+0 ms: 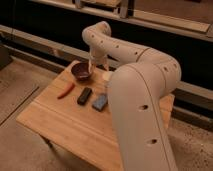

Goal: Pick up the ceramic cup

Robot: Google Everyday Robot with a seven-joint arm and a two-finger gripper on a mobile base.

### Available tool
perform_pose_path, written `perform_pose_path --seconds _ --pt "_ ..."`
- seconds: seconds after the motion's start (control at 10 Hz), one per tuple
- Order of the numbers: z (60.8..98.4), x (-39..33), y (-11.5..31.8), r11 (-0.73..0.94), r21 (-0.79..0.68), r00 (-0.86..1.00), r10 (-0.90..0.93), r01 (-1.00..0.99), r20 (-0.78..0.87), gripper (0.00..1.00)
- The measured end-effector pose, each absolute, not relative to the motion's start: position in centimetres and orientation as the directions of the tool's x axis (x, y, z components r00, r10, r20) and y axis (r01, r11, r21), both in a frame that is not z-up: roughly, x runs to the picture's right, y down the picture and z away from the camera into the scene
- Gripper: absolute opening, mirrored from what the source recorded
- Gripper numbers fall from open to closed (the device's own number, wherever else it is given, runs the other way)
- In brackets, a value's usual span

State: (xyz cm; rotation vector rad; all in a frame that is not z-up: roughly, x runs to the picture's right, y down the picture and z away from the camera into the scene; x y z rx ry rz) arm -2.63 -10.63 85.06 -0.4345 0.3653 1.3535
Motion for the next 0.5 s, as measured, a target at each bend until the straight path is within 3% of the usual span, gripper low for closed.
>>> perform_pose_path --seconds 0.5 --pt "84.44 -2.01 -10.17 0.084 0.029 0.055 0.839 -0.996 -0.542 0.65"
